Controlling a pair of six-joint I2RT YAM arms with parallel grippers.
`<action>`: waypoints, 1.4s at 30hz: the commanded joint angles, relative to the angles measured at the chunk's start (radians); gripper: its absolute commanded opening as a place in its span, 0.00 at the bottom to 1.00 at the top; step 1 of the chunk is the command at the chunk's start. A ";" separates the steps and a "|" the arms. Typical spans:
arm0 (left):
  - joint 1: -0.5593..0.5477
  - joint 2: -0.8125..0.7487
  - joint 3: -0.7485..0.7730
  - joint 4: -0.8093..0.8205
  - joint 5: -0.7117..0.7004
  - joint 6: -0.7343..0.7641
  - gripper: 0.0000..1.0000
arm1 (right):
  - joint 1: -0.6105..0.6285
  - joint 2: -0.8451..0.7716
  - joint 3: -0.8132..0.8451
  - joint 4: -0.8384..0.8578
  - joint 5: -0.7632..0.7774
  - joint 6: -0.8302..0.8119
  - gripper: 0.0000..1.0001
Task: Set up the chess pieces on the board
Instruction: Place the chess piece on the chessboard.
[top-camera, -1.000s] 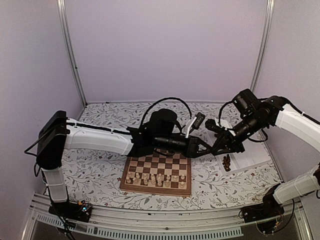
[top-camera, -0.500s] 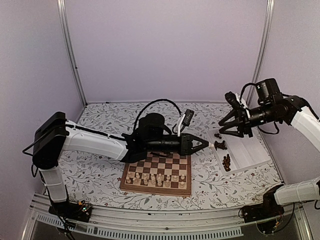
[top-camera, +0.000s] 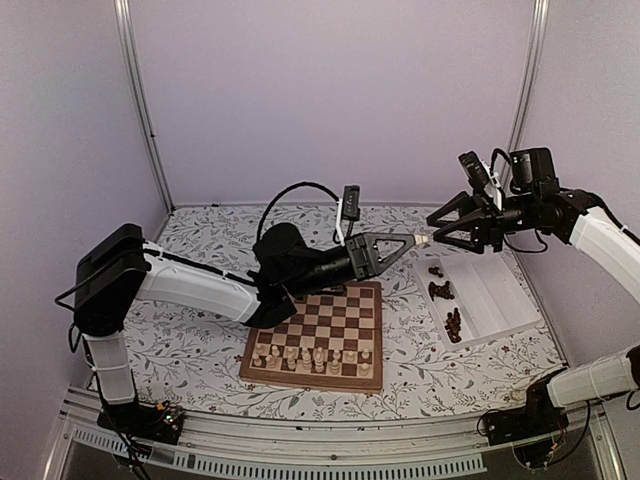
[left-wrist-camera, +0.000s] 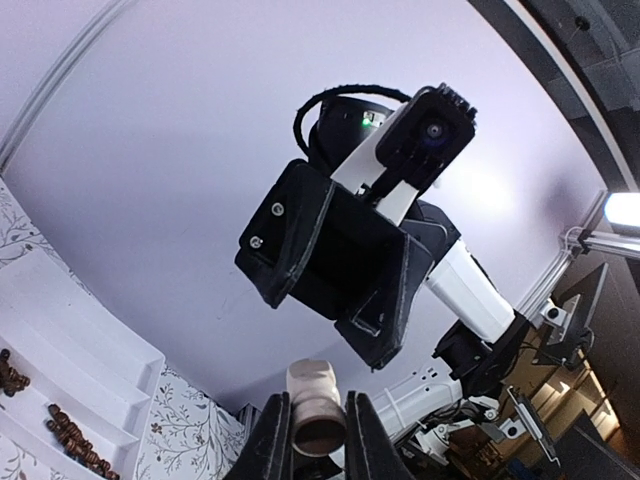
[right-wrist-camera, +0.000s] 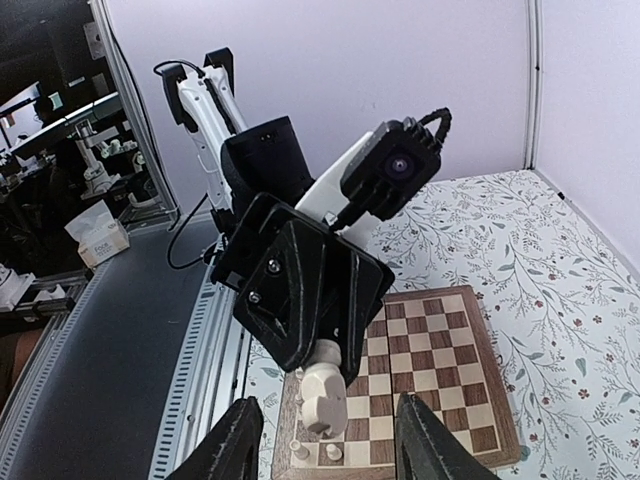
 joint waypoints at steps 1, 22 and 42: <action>0.009 0.044 0.035 0.083 0.026 -0.053 0.04 | -0.001 -0.011 -0.042 0.052 -0.057 0.032 0.50; 0.008 0.077 0.074 0.120 0.062 -0.089 0.04 | 0.057 -0.014 -0.066 0.049 0.005 0.002 0.26; 0.076 -0.318 -0.014 -0.759 -0.115 0.333 0.36 | 0.198 0.015 0.204 -0.348 0.525 -0.327 0.00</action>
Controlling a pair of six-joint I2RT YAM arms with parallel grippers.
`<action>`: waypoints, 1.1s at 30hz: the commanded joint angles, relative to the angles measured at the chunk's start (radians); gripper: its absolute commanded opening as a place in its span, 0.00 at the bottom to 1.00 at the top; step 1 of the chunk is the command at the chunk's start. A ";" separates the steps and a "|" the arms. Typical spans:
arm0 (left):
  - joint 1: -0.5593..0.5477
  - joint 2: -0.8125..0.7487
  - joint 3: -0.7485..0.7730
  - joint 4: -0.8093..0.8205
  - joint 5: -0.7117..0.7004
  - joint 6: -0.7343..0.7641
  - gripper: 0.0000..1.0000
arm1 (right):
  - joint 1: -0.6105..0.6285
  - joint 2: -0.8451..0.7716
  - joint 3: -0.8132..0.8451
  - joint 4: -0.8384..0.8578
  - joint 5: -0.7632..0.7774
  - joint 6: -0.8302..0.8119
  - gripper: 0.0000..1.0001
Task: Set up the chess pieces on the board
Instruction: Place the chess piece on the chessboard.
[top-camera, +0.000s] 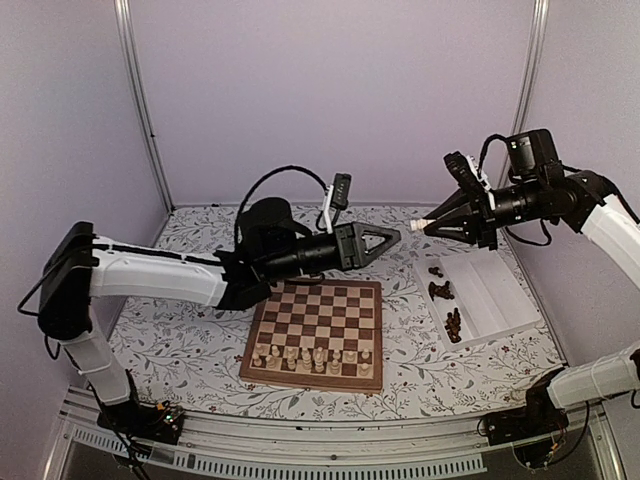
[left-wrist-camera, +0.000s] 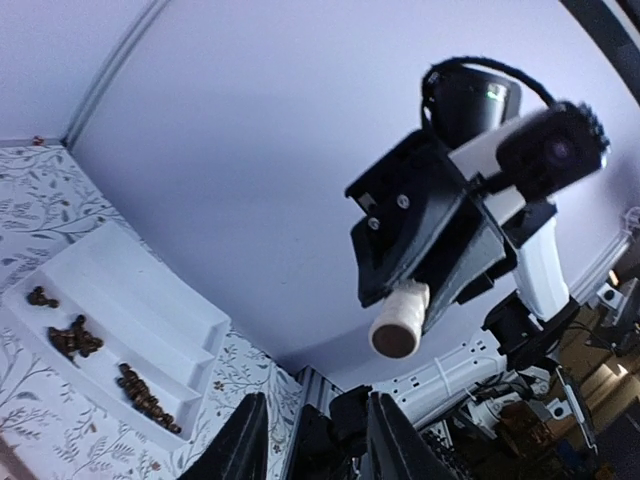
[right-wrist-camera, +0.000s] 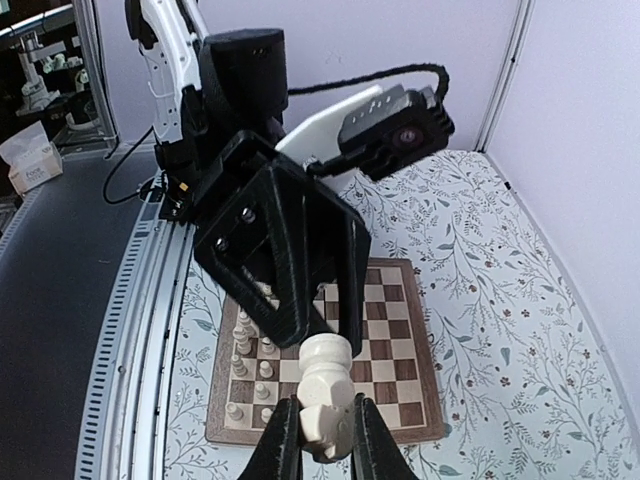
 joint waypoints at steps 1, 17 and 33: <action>0.058 -0.236 -0.010 -0.565 -0.184 0.297 0.37 | 0.111 0.038 0.064 -0.167 0.285 -0.136 0.00; 0.349 -0.572 -0.080 -1.292 -0.582 0.662 0.44 | 0.582 0.401 0.111 -0.321 0.731 -0.146 0.00; 0.498 -0.730 -0.345 -1.136 -0.554 0.736 0.49 | 0.672 0.691 0.205 -0.366 0.796 -0.082 0.01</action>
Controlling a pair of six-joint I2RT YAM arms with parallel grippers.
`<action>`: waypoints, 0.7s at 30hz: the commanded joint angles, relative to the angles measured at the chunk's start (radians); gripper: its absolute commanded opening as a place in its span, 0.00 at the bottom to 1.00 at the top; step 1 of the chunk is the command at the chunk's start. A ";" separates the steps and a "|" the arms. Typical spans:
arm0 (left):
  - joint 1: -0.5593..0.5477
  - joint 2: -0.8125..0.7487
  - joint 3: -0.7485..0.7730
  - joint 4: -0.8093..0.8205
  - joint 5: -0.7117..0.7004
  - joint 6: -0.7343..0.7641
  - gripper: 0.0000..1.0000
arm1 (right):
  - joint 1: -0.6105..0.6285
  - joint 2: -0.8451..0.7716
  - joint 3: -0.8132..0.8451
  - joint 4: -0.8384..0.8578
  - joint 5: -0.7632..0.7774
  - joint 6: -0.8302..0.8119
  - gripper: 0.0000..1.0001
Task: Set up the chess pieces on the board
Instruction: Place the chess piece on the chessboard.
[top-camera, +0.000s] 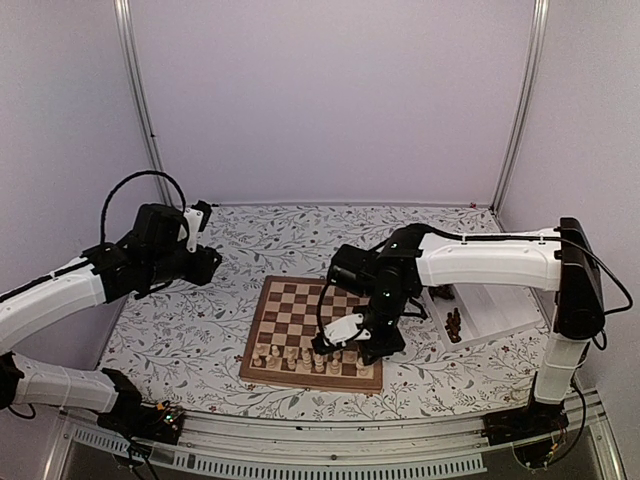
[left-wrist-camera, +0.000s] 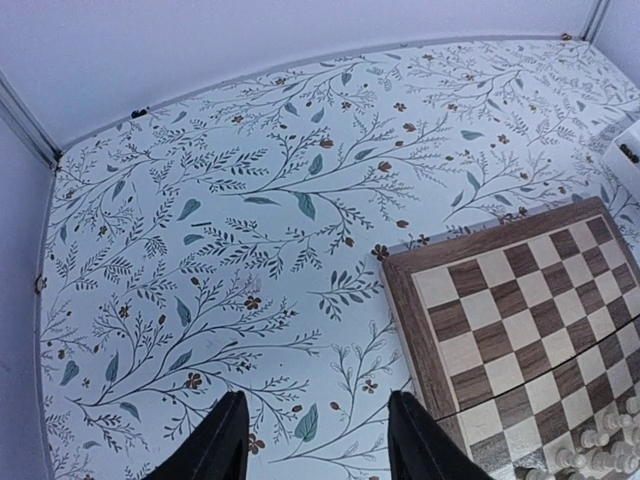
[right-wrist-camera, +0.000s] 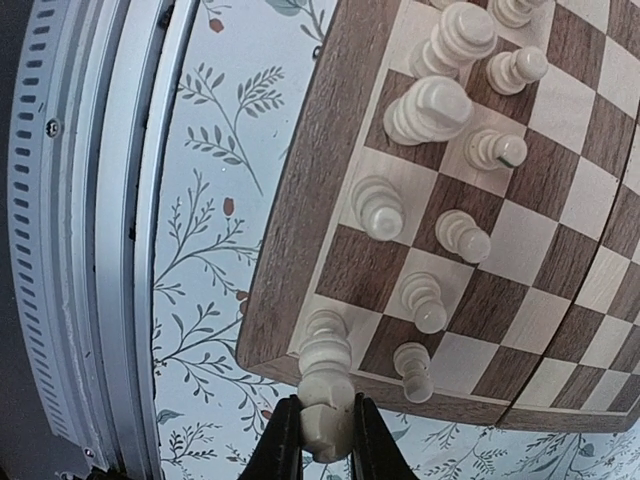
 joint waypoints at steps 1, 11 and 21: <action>0.028 -0.014 -0.008 0.047 0.010 0.026 0.49 | 0.011 0.055 0.052 -0.024 0.034 0.026 0.01; 0.044 -0.021 -0.010 0.034 0.016 0.033 0.49 | 0.016 0.126 0.101 -0.053 0.029 0.040 0.01; 0.056 -0.009 -0.007 0.031 0.042 0.032 0.48 | 0.020 0.119 0.121 -0.062 0.023 0.045 0.02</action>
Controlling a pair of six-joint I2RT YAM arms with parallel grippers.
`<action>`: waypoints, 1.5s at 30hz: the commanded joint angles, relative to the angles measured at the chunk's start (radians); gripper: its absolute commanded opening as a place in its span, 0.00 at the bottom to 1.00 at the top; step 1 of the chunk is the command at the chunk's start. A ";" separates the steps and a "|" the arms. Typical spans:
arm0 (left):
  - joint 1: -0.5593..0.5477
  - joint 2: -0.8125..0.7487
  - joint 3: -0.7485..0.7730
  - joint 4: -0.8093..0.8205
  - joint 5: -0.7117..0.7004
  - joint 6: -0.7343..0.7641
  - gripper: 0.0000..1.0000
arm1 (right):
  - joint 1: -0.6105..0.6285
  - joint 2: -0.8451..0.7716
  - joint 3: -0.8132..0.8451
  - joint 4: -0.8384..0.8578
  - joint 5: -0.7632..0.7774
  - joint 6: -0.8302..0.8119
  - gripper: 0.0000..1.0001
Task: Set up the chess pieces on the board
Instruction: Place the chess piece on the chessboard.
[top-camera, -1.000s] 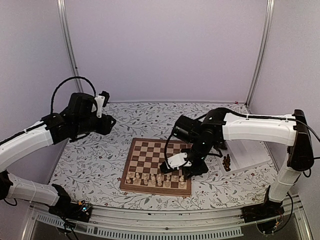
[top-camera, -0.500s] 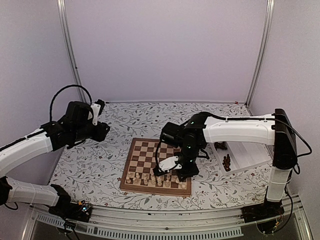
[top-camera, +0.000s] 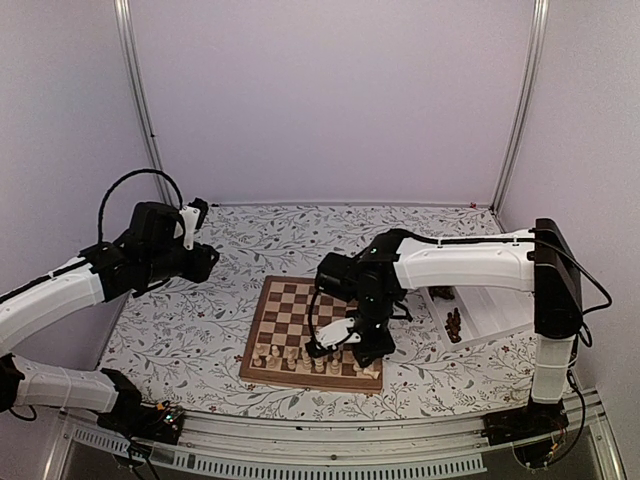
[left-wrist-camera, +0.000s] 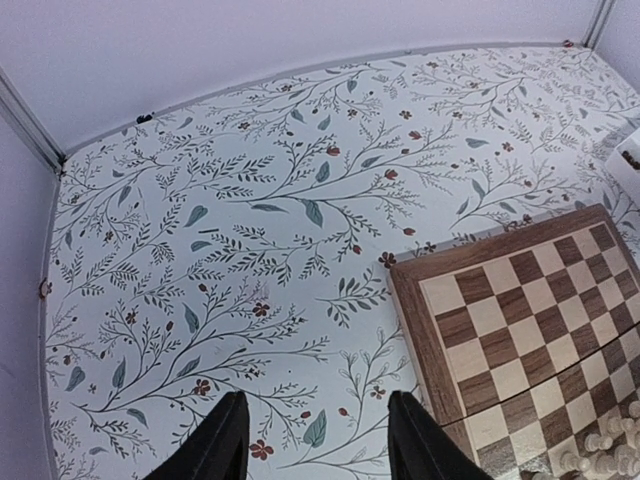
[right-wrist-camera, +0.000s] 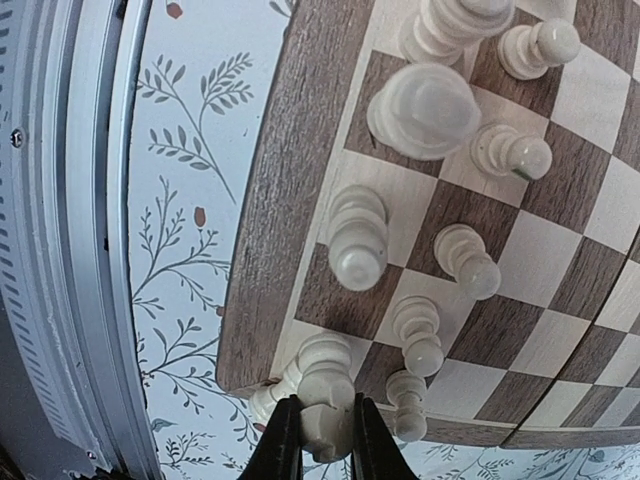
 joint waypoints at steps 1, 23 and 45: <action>0.021 -0.004 -0.002 0.018 0.020 0.010 0.48 | 0.012 0.004 0.036 -0.013 -0.007 0.013 0.02; 0.026 0.002 -0.001 0.014 0.048 0.005 0.48 | 0.031 0.074 0.075 -0.001 0.005 0.019 0.10; 0.030 0.026 0.001 0.009 0.075 0.003 0.48 | 0.042 0.054 0.080 0.021 0.002 0.040 0.31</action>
